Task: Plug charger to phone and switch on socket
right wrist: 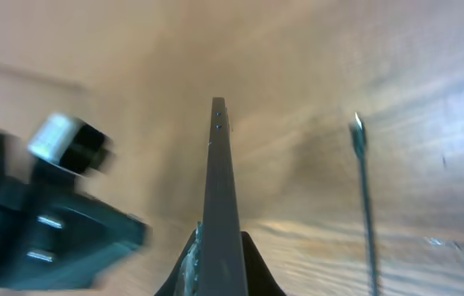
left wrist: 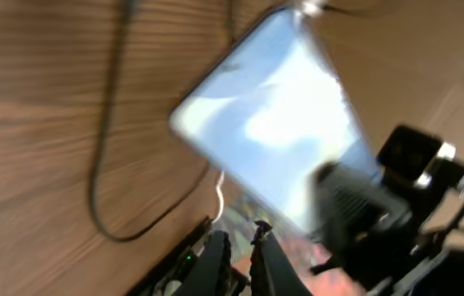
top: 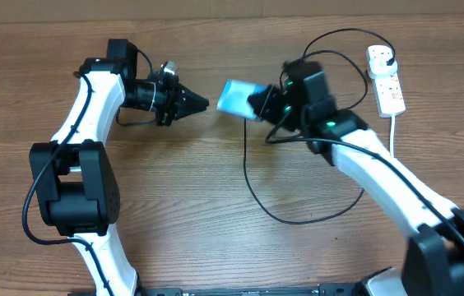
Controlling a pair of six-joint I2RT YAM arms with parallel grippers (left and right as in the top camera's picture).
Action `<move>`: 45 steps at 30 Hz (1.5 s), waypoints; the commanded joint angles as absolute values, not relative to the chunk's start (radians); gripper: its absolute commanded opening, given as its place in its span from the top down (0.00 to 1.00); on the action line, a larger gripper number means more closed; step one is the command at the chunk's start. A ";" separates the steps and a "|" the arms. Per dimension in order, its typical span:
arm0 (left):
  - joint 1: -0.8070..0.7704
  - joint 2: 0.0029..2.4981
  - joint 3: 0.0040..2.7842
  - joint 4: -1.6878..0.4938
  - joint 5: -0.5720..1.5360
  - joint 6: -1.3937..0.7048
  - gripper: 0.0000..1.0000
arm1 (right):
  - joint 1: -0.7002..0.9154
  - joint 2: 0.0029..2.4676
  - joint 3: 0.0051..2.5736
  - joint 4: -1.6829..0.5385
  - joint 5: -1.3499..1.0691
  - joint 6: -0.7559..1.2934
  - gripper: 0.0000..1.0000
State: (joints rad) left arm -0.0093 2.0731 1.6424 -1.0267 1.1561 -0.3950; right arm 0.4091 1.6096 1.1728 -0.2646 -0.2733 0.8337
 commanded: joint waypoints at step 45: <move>-0.147 2.072 1.647 -0.234 1.252 -1.105 0.55 | 0.566 1.568 1.193 -0.135 -0.136 1.572 0.96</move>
State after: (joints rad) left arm -0.1276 2.0731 1.6405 -0.2546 1.2583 -1.0611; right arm 0.5270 1.5494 1.1736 -0.1333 -0.0937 1.5749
